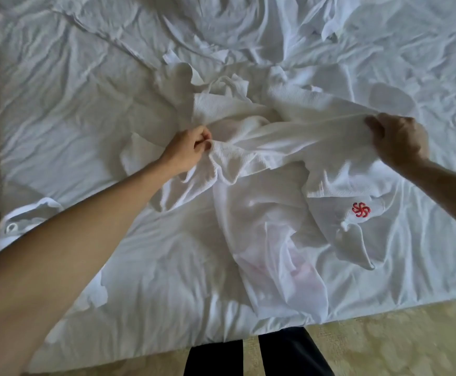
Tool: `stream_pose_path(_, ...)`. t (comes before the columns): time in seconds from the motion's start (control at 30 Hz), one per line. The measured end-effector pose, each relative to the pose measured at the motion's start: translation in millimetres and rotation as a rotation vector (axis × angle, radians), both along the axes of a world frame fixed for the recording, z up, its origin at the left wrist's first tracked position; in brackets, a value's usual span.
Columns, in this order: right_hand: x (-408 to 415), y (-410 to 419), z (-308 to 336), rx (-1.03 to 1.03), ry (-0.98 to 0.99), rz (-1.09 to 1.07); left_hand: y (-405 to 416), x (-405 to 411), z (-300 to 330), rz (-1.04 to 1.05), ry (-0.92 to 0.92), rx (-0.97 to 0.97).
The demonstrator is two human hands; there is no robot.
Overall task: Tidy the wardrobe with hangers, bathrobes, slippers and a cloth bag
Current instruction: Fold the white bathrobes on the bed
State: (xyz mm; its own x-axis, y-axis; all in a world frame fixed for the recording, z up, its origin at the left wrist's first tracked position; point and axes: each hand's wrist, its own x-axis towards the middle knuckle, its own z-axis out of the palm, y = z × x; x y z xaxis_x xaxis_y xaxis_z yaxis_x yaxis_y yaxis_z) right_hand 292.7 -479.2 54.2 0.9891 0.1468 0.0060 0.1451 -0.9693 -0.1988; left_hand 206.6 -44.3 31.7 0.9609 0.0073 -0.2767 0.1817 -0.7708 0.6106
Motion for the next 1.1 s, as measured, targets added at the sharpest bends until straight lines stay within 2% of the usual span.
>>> stream_pose_path(0.2,25,-45,24,0.012,0.027,-0.106,-11,39,22,-0.007,0.087,-0.132)
stream_pose_path(0.43,-22,-68,-30,0.029,0.214,-0.121,-38,-3,-23,-0.276,0.160,0.179)
stream_pose_path(0.5,-31,-71,-45,0.026,0.254,-0.141,-38,-18,-37,-0.293,0.157,0.201)
stream_pose_path(0.63,-31,-71,-49,0.029,0.261,-0.172,-35,-33,-46,-0.216,0.103,0.146)
stream_pose_path(0.83,-6,-68,-28,0.095,0.119,-0.204,-48,-39,-35,-0.194,0.001,0.172)
stream_pose_path(0.93,29,-71,-23,0.107,0.071,-0.184,-47,-16,-22,-0.029,-0.084,0.214)
stream_pose_path(1.1,94,-55,-12,0.114,0.081,-0.145,-29,43,2,0.159,-0.096,0.275)
